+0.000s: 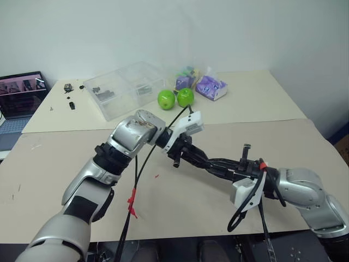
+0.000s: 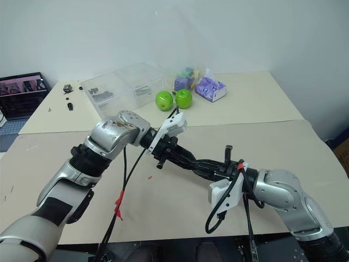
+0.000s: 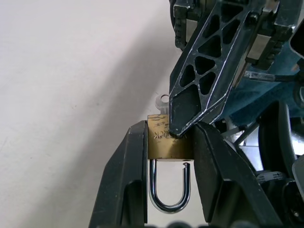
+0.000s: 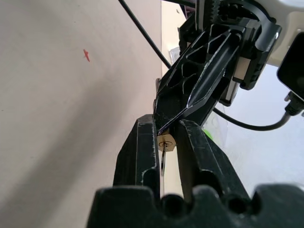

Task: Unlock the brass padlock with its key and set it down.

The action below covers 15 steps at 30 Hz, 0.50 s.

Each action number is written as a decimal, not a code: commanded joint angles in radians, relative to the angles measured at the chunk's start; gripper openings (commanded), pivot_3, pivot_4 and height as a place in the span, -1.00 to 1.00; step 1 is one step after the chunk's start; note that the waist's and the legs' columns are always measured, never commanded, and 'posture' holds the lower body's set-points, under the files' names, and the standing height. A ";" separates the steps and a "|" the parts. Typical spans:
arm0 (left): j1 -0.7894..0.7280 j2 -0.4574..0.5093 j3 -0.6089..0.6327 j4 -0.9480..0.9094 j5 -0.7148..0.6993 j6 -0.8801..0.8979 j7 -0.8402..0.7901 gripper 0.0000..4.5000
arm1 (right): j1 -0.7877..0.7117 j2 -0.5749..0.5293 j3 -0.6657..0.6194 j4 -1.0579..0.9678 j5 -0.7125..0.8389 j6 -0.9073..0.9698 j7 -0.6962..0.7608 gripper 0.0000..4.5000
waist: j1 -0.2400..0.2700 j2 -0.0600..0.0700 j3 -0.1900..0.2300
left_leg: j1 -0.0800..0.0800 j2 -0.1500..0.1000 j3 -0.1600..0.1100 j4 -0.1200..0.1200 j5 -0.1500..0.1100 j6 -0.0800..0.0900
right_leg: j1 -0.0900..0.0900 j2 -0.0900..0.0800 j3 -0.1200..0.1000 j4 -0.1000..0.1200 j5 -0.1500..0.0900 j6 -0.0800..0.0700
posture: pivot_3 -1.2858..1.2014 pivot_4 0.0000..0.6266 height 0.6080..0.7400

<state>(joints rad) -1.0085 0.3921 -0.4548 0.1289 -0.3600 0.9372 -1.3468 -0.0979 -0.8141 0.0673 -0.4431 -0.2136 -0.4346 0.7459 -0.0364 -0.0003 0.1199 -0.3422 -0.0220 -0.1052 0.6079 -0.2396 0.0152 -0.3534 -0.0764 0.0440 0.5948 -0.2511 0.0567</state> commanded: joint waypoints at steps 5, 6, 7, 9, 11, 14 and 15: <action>-0.027 -0.015 0.007 -0.028 -0.017 0.011 0.008 -0.64 | -0.017 0.021 -0.005 -0.019 -0.006 -0.012 -0.024 -0.94 | 0.001 0.000 0.000 | 0.000 0.000 0.000 0.000 0.000 0.000 | 0.000 0.000 0.000 0.000 0.000 0.000 | 0.03 -0.52 1.00; -0.026 -0.015 0.007 -0.030 -0.018 0.012 0.009 -0.64 | -0.019 0.023 -0.004 -0.015 -0.009 -0.012 -0.025 -0.94 | 0.000 0.000 0.000 | 0.000 0.000 0.000 0.000 0.000 0.000 | 0.000 0.000 0.000 0.000 0.000 0.000 | 0.03 -0.52 1.00; -0.026 -0.015 0.006 -0.029 -0.018 0.013 0.009 -0.64 | -0.021 0.026 -0.004 -0.012 -0.013 -0.013 -0.027 -0.94 | 0.000 0.000 0.000 | 0.000 0.000 0.000 0.000 0.000 0.000 | 0.000 0.000 0.000 0.000 0.000 0.000 | 0.03 -0.52 1.00; -0.026 -0.015 0.006 -0.029 -0.019 0.015 0.011 -0.64 | -0.025 0.032 -0.005 -0.007 -0.022 -0.014 -0.034 -0.94 | 0.000 0.000 0.000 | 0.000 0.000 0.000 0.000 0.000 0.000 | 0.000 0.000 0.000 0.000 0.000 0.000 | 0.03 -0.52 1.00; -0.027 -0.015 0.006 -0.031 -0.020 0.019 0.012 -0.64 | -0.027 0.037 -0.007 -0.006 -0.030 -0.016 -0.038 -0.94 | 0.000 0.000 0.000 | 0.000 0.000 0.000 0.000 0.000 0.000 | 0.000 0.000 0.000 0.000 0.000 0.000 | 0.03 -0.52 1.00; -0.030 -0.014 0.009 -0.033 -0.024 0.029 0.014 -0.64 | -0.026 0.041 -0.009 -0.005 -0.032 -0.017 -0.037 -0.94 | 0.000 0.000 0.000 | 0.000 0.000 0.000 0.000 0.000 0.000 | 0.000 0.000 0.000 0.000 0.000 0.000 | 0.03 -0.52 1.00; -0.031 -0.012 0.011 -0.036 -0.028 0.033 0.012 -0.42 | -0.027 0.043 -0.008 -0.004 -0.033 -0.016 -0.037 -0.94 | 0.000 0.000 0.000 | 0.000 0.000 0.000 0.000 0.000 0.000 | 0.000 0.000 0.000 0.000 0.000 0.000 | 0.03 -0.52 1.00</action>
<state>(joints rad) -1.0097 0.3895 -0.4525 0.1292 -0.3636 0.9657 -1.3291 -0.0998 -0.7803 0.0683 -0.4263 -0.2525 -0.4412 0.7355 -0.0359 0.0000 0.1197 -0.3420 -0.0220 -0.1053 0.6079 -0.2396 0.0152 -0.3534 -0.0764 0.0440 0.5947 -0.2511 0.0567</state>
